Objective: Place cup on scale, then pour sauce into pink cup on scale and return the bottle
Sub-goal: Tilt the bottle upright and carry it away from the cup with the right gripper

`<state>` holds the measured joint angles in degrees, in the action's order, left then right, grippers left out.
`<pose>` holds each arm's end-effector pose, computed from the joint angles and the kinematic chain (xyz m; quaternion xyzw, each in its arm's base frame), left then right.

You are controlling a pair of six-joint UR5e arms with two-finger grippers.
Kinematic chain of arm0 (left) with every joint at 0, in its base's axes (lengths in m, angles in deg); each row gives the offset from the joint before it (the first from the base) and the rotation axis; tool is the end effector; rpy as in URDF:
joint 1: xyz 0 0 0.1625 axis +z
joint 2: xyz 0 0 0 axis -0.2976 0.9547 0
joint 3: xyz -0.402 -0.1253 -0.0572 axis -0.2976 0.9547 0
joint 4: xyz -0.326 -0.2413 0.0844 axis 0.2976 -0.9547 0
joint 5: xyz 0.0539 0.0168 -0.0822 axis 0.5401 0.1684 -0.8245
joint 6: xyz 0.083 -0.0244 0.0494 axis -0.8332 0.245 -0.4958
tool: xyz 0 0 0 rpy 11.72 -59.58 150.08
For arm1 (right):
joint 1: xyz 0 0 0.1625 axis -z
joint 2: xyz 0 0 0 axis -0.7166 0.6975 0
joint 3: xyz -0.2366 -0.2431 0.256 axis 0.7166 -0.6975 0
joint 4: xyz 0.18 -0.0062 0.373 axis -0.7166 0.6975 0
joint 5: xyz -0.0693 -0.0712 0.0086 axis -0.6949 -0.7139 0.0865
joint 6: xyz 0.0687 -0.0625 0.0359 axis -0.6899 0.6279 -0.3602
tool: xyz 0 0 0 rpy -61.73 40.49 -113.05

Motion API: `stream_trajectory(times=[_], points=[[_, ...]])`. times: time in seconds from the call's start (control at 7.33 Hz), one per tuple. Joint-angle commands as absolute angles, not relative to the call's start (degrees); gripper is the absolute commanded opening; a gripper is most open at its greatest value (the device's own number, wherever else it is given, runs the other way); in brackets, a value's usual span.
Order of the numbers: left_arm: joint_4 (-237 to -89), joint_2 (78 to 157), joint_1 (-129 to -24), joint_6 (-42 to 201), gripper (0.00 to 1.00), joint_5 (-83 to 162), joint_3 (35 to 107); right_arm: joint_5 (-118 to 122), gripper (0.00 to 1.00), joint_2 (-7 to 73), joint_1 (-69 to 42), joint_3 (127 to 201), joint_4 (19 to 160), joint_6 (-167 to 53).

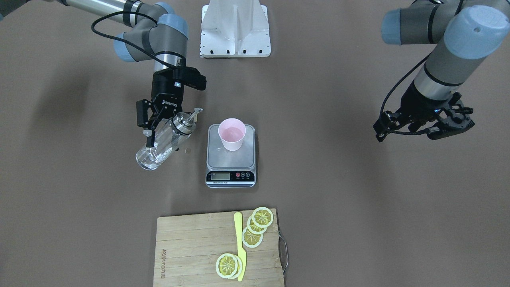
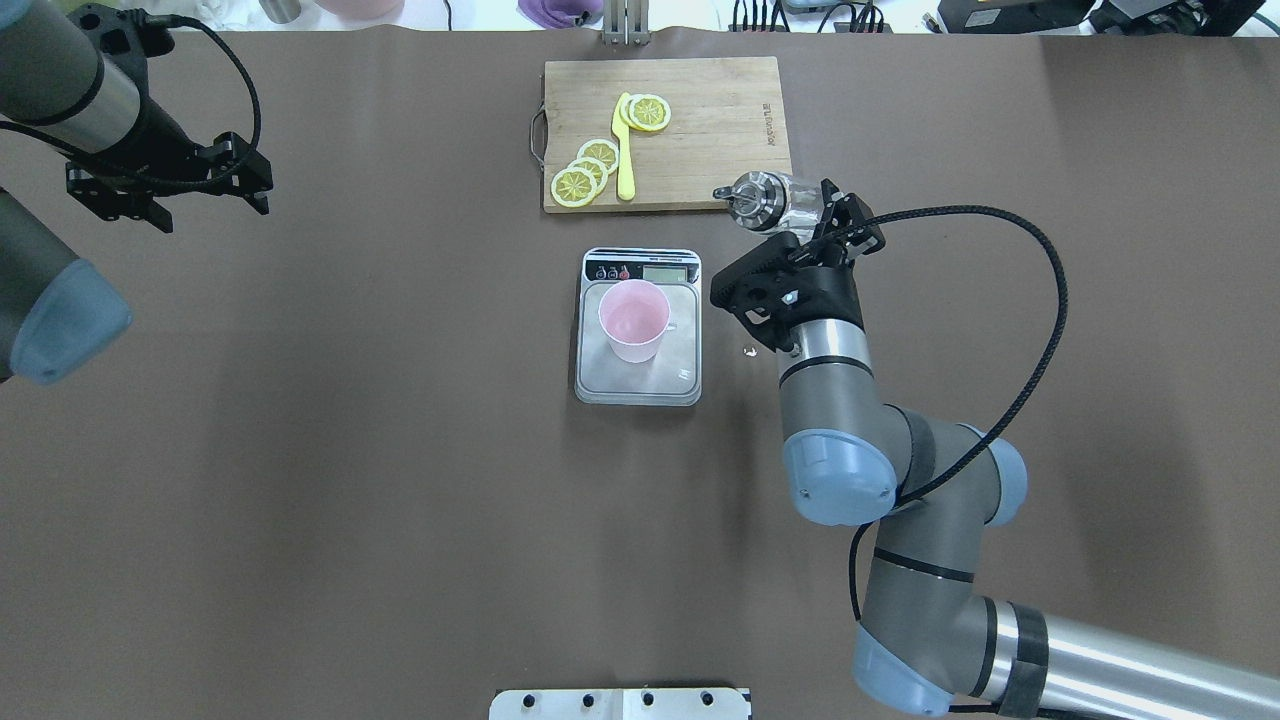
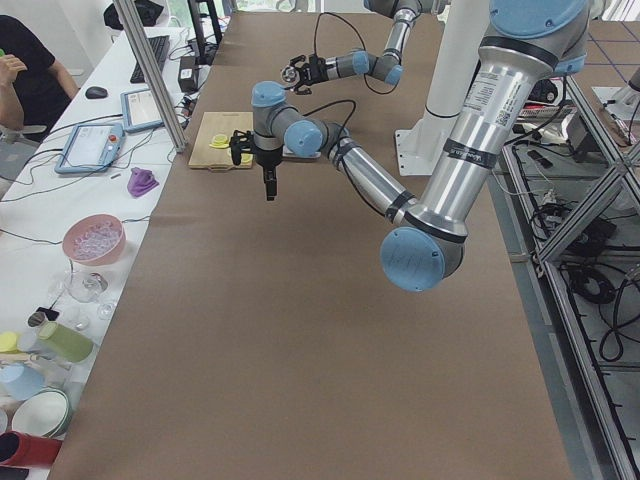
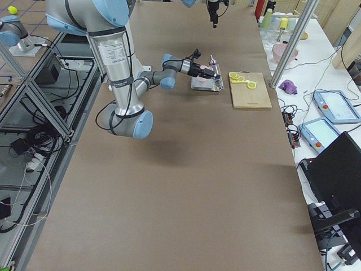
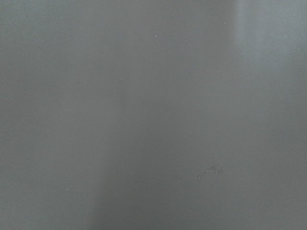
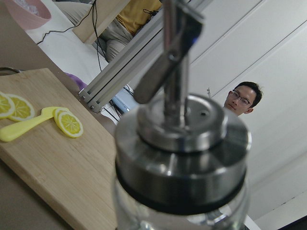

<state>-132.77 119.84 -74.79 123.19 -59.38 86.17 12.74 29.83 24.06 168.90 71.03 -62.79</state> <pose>0.2517 -0.5485 0.3270 0.0204 0.3795 -0.1296 0.9158 -0.4752 -0.4217 0.2871 0.6095 -0.0460 -0.0681 0.7885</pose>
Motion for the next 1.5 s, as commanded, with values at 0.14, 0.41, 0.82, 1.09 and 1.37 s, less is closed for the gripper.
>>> stream_trajectory(times=[0.14,0.41,0.82,1.09,1.37], points=[[-132.8,120.1,-74.7,123.3,0.98,-59.1,87.4,22.8,0.0,38.8,16.8,169.2,53.9,-66.1],[-132.8,120.6,-74.7,123.3,0.98,-59.0,87.4,26.3,0.0,39.9,14.0,166.2,48.2,-77.3],[-132.8,120.7,-74.7,123.4,0.98,-59.0,87.7,28.4,0.0,40.0,12.5,164.3,47.9,-89.7],[-132.8,120.7,-74.6,123.4,0.98,-58.9,87.8,30.6,0.0,43.4,12.5,164.2,48.3,-92.1],[-132.7,120.7,-74.6,123.4,0.98,-58.8,87.8,31.1,0.0,46.4,12.5,163.6,48.3,-92.4]])
